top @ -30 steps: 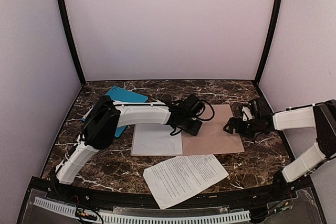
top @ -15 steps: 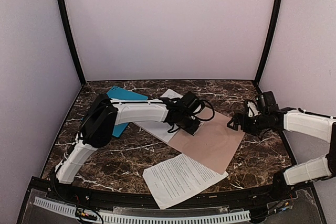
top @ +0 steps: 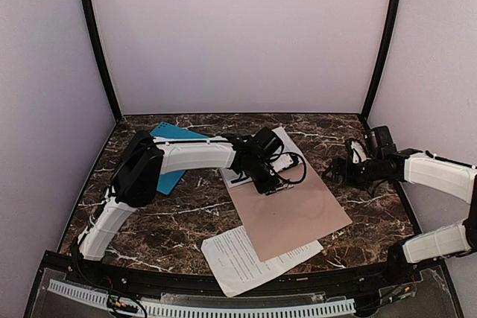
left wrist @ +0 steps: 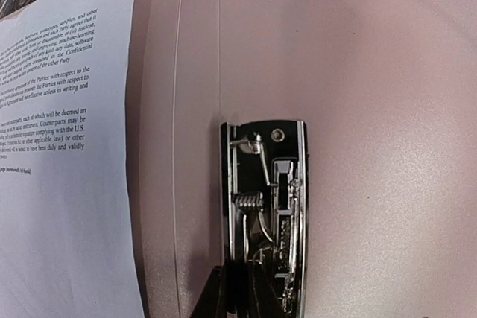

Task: Put the files into the folder
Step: Rotate the folder with some files at the center of the board.

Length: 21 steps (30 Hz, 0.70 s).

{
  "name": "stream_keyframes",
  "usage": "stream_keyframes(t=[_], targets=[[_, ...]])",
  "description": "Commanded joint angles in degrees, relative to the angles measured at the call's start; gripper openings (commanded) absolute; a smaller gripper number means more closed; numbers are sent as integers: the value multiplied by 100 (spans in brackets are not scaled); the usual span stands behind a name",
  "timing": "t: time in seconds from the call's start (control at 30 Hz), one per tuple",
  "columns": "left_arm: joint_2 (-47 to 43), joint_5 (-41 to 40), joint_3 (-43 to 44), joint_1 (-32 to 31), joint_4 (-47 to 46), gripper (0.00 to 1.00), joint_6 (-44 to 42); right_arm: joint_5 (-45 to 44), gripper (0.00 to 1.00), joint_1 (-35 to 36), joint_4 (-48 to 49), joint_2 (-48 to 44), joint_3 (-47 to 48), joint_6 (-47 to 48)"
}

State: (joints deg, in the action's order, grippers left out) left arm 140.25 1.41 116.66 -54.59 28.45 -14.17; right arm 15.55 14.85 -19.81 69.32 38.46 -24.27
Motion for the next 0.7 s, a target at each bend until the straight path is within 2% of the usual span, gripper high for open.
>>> stream_keyframes(t=[0.0, 0.27, 0.5, 0.57, 0.67], targets=[[-55, 578, -32, -8, 812, 8, -1146, 135, 95, 3, 15, -109, -7, 64], [-34, 844, 81, -8, 1047, 5, -2243, 472, 93, 76, 448, -61, -292, 73], [-246, 986, -123, 0, 1091, 6, -2358, 506, 92, 127, 764, 60, -417, 254], [-419, 1003, -372, -4, 862, 12, -2199, 582, 92, 143, 863, 125, -429, 319], [-914, 932, -898, 0, 81, 31, -1767, 730, 90, 231, 1032, 280, -437, 456]])
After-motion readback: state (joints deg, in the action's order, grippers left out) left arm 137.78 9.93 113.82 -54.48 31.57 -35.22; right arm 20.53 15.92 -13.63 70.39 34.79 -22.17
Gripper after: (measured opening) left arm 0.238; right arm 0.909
